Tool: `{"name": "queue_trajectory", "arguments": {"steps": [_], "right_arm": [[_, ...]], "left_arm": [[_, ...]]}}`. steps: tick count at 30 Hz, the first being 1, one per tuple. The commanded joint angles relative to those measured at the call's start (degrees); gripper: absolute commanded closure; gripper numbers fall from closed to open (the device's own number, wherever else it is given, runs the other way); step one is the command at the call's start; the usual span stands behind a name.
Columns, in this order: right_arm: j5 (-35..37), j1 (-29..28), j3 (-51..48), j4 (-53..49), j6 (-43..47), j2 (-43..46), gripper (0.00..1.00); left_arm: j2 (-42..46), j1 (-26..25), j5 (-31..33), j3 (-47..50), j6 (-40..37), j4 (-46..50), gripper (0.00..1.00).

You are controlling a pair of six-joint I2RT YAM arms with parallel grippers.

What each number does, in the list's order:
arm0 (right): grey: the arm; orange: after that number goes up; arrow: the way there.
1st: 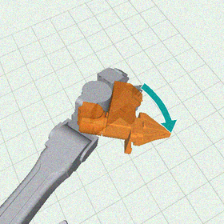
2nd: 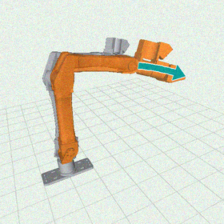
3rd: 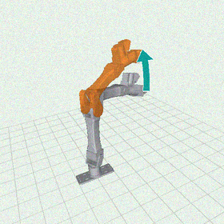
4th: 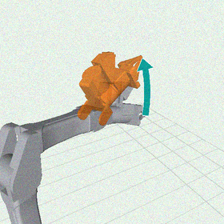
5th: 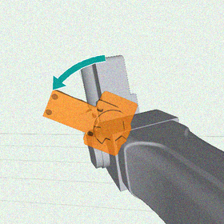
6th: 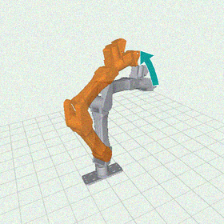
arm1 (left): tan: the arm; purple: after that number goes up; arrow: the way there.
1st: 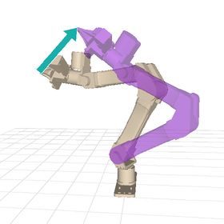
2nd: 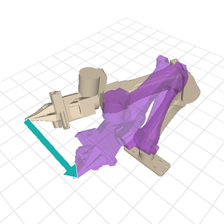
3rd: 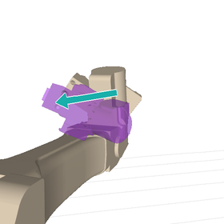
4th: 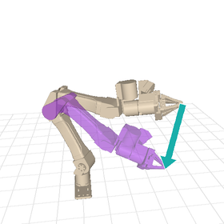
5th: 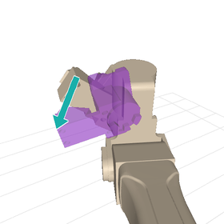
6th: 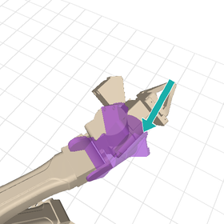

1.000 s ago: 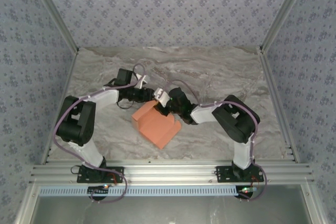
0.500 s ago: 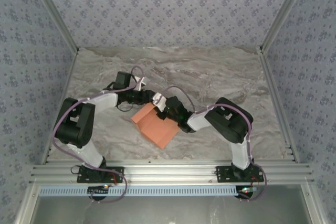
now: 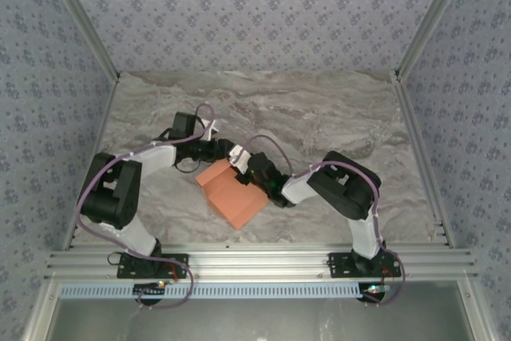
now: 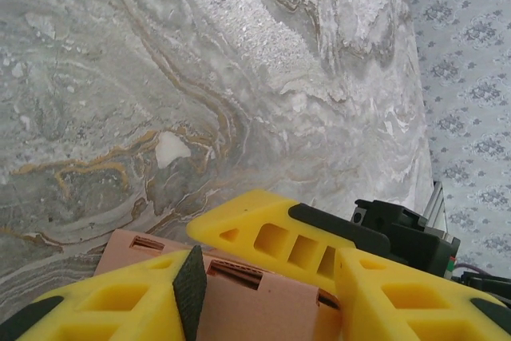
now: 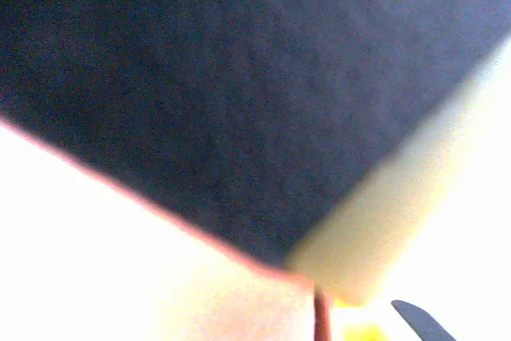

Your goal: Fold the paper box

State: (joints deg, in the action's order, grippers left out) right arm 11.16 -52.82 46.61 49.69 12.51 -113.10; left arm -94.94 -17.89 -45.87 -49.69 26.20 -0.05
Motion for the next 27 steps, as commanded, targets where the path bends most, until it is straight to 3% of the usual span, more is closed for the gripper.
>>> {"name": "queue_trajectory", "arguments": {"steps": [1, 6, 14, 23, 27], "right_arm": [[-1.72, 1.83, -2.0, -0.81, 2.41, -0.89, 0.8], [-7.66, 3.59, -2.24, -1.6, 0.73, 0.55, 0.76], [-9.92, 4.08, -2.55, -0.82, -0.3, 0.6, 0.69], [-9.72, 4.37, -1.7, -0.84, -0.73, 0.41, 0.67], [-8.17, 4.09, -0.72, -0.83, -0.56, -0.27, 0.68]], "left_arm": [[-0.47, -0.22, 2.51, 0.72, 0.42, 2.77, 0.54], [-0.1, -0.13, 2.62, -2.61, -1.36, 4.84, 0.51], [2.63, 1.67, 1.92, -4.96, -2.34, 7.05, 0.37], [6.81, 2.86, 3.5, -1.34, -3.87, 9.1, 0.36], [6.24, 2.77, 3.39, 0.75, -3.49, 8.24, 0.43]]}}
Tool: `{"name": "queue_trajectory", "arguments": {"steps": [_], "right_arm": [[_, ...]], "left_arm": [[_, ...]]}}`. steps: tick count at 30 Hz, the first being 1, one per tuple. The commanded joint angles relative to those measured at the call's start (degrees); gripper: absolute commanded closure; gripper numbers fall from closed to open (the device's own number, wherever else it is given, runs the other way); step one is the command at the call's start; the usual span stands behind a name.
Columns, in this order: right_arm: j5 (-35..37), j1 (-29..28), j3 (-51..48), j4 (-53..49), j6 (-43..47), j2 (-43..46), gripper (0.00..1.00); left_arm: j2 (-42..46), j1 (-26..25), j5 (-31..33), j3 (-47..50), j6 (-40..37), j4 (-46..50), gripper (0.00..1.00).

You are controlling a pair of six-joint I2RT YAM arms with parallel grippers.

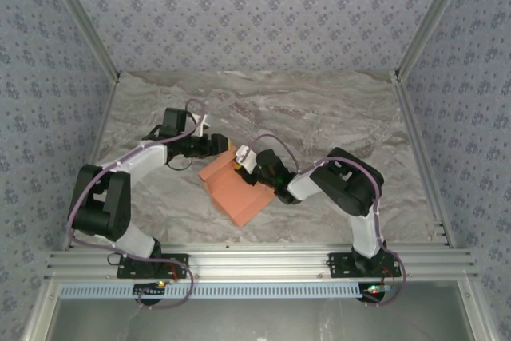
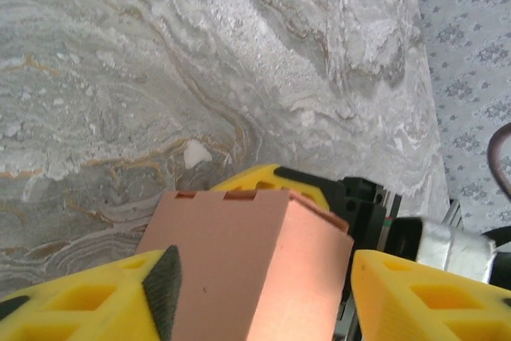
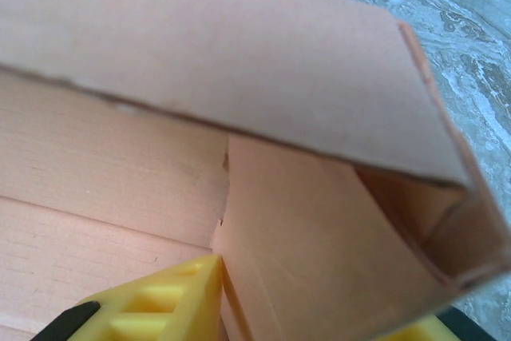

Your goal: Fold the paper box

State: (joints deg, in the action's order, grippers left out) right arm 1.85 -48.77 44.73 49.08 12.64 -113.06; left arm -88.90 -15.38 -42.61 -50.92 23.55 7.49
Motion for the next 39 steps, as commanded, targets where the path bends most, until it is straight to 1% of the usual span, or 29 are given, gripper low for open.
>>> {"name": "queue_trajectory", "arguments": {"steps": [1, 5, 6, 8, 11, 12, 15, 18, 20, 21, 23, 27, 31, 33, 35, 37, 39], "right_arm": [[1.49, -0.01, 1.43, 0.02, -0.82, -0.69, 0.67], [2.79, -0.53, 2.32, 0.72, -0.78, -1.47, 0.66], [2.8, -0.53, 2.52, 0.64, -0.87, -1.47, 0.66], [2.52, -0.4, 2.68, 0.75, -1.2, -1.33, 0.71], [0.31, 0.17, 2.97, 1.05, -1.75, -1.29, 0.84], [0.09, 0.17, 3.06, 1.26, -1.83, -1.36, 0.86], [0.25, -0.1, 3.95, 1.11, -1.92, -1.86, 0.85], [1.61, -0.44, 4.83, 0.42, -2.0, -2.67, 0.79], [3.0, -0.81, 5.19, -0.01, -1.54, -3.11, 0.79], [4.43, -0.95, 5.37, -0.56, -1.25, -3.26, 0.8], [8.36, -1.3, 5.46, -1.14, -0.85, -3.72, 0.89], [14.53, -1.48, 5.75, -0.92, -3.2, -5.01, 1.0], [20.08, -2.35, 4.74, 0.45, -4.63, -5.16, 1.0], [21.41, -2.64, 2.97, 3.46, -4.59, -4.95, 0.95], [19.5, -2.49, 1.28, 5.88, -4.9, -4.31, 0.87], [12.95, -1.88, -0.67, 10.24, -5.17, -3.51, 0.75], [9.5, -1.55, -1.55, 12.06, -5.61, -2.19, 0.7]], "left_arm": [[-0.01, 0.26, 0.03, 2.49, -0.36, 0.22, 0.46], [-0.16, -0.67, 1.42, 3.55, -0.79, 0.26, 0.55], [-0.1, -1.0, 1.89, 3.5, -1.25, 0.7, 0.56], [-0.24, -1.62, 2.2, 3.34, -1.82, 1.08, 0.56], [-0.83, -2.0, 2.42, 2.93, -2.28, 1.57, 0.57], [-0.99, -2.03, 2.44, 2.88, -2.19, 1.33, 0.57], [-1.14, -2.0, 2.23, 2.94, -1.8, 0.63, 0.59], [-1.5, -2.02, 1.72, 2.84, -1.1, -0.1, 0.6], [-1.75, -2.03, 1.4, 2.92, -0.81, -0.51, 0.61], [-1.8, -2.01, 1.39, 3.06, -0.67, -0.62, 0.61], [-1.89, -2.03, 1.22, 3.23, -0.36, -1.01, 0.61], [-2.4, -2.03, 0.99, 3.28, 0.15, -1.51, 0.61], [-2.9, -2.03, 0.69, 3.23, 1.6, -2.92, 0.61], [-2.95, -2.03, 1.03, 3.28, 2.09, -3.56, 0.61], [-3.35, -2.03, 1.06, 3.11, 2.37, -3.79, 0.61], [-4.01, -2.02, 0.99, 2.93, 2.55, -3.86, 0.61], [-4.26, -2.03, 1.1, 2.84, 2.56, -3.88, 0.61]]}}
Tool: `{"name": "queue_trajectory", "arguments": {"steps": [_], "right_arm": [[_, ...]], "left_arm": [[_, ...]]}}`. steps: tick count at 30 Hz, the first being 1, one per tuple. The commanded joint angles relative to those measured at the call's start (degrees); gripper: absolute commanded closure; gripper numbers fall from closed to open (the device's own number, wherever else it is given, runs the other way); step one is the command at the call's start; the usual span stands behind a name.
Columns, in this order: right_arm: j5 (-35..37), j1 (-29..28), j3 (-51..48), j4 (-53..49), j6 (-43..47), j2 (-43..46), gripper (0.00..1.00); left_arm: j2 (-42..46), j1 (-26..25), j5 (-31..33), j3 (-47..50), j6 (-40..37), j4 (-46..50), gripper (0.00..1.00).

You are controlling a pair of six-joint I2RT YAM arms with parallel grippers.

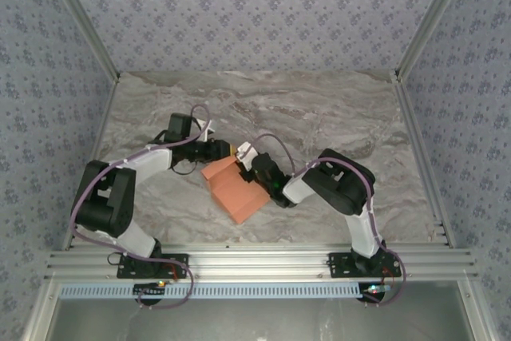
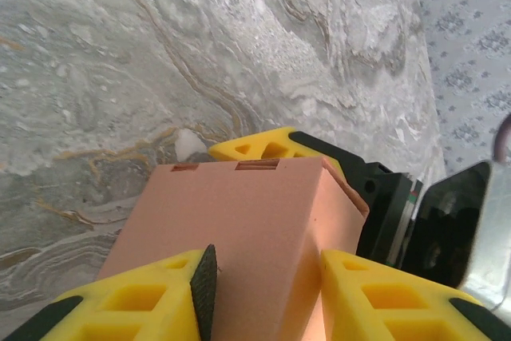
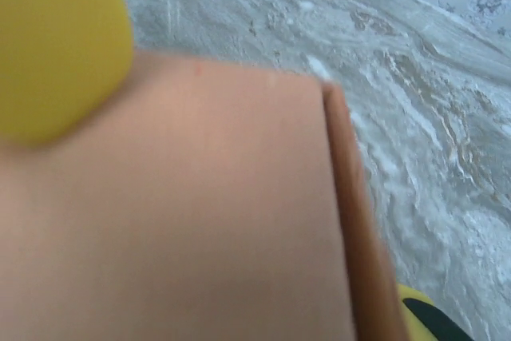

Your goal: Fold the paper box

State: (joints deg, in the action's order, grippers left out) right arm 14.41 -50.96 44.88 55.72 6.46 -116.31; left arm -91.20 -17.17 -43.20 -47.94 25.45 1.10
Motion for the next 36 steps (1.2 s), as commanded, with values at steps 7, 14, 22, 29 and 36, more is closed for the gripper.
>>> {"name": "queue_trajectory", "arguments": {"steps": [7, 14, 22, 29, 36], "right_arm": [[-7.48, 0.86, -1.77, 8.01, 2.2, 4.05, 0.64], [-1.83, 1.21, -1.04, 9.22, 1.81, 3.29, 0.66], [7.56, 0.52, 1.02, 7.52, 0.23, 2.94, 0.9], [17.12, -2.71, 2.86, 8.38, 2.76, 0.81, 0.96], [22.48, -3.0, 2.58, 5.15, -2.29, -1.12, 0.93]], "left_arm": [[-3.15, -0.23, 1.79, -0.8, 0.65, 2.94, 0.62], [-3.28, -0.23, 1.45, -0.86, 0.73, 2.94, 0.62], [-3.15, -0.23, 0.92, 0.15, 1.7, 1.56, 0.62], [-3.02, -0.23, 0.09, 0.75, 2.9, 0.14, 0.62], [-2.32, -0.89, -1.16, 1.34, 5.2, -1.96, 0.6]]}}
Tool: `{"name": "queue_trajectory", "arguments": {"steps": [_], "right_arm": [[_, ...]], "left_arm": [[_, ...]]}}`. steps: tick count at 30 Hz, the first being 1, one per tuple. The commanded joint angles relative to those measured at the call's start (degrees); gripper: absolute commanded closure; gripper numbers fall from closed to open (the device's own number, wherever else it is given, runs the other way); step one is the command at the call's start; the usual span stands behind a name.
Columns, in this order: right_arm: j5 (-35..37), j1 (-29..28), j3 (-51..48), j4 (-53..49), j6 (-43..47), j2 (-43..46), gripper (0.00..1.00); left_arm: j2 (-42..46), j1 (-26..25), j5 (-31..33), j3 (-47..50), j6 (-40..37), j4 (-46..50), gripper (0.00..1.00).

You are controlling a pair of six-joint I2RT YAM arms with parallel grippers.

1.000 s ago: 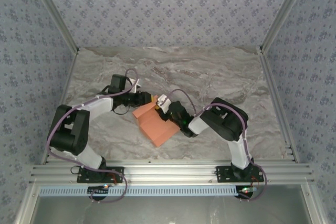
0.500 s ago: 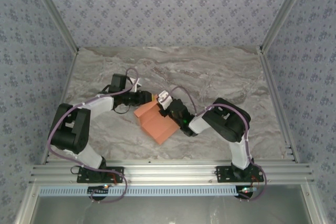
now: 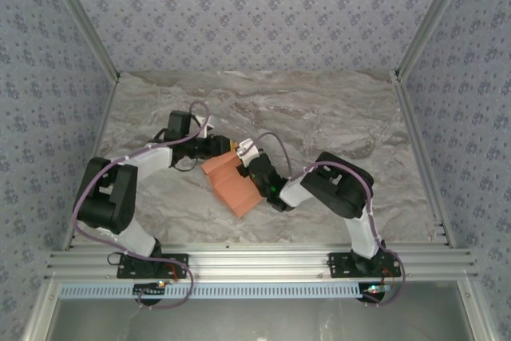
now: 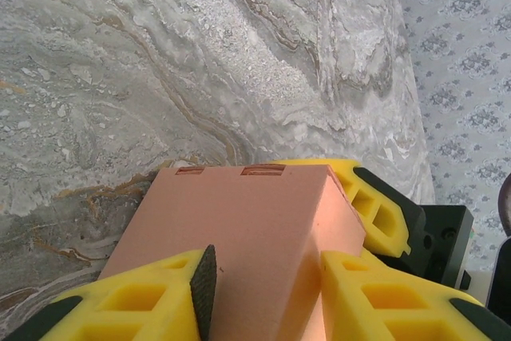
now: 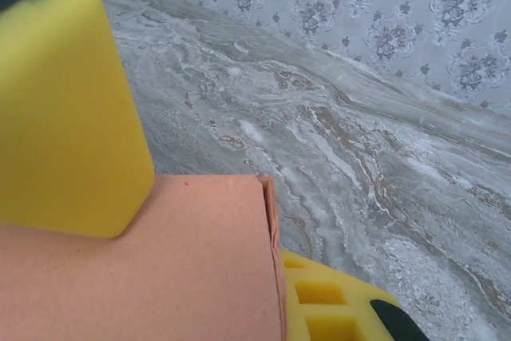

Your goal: Fold the paper box

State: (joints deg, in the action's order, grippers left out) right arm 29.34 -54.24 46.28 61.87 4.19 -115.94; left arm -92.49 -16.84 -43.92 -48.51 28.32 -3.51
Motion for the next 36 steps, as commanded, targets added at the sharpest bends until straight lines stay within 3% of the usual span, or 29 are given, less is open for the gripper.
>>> {"name": "queue_trajectory", "arguments": {"steps": [1, 3, 6, 13, 22, 27, 31, 36], "right_arm": [[7.21, 0.52, 1.06, -1.13, -0.58, -1.32, 0.91], [3.94, 1.1, 0.34, -0.86, -1.83, -0.69, 0.85], [-11.35, 2.74, -3.59, 1.44, -1.38, 1.99, 0.75], [-32.05, 8.42, -11.98, -8.13, -1.16, 14.67, 0.51], [-54.74, 15.8, -15.7, -28.6, 9.77, 32.79, 0.43], [-60.01, 21.25, -7.45, -47.7, 21.79, 37.1, 0.41], [-61.13, 23.99, -0.71, -58.22, 28.37, 37.66, 0.41], [-63.88, 29.75, -1.71, -54.25, 23.62, 41.19, 0.41]], "left_arm": [[-1.03, -1.49, -0.42, 1.86, 2.31, 2.54, 0.6], [-1.13, -1.87, -0.09, 1.85, 2.31, 2.45, 0.6], [-1.31, -1.54, 1.38, 0.91, 1.03, 3.47, 0.57], [-3.12, -0.05, 1.47, -8.24, -4.37, 10.08, 0.53], [-2.93, 1.61, -1.3, -17.4, -14.67, 22.01, 0.44], [-0.69, 2.25, -2.27, -20.11, -20.57, 29.37, 0.35], [4.88, 1.46, -1.52, -17.81, -29.9, 34.22, 0.26], [6.06, -5.89, 13.67, -20.46, -40.24, 39.83, 0.06]]}}
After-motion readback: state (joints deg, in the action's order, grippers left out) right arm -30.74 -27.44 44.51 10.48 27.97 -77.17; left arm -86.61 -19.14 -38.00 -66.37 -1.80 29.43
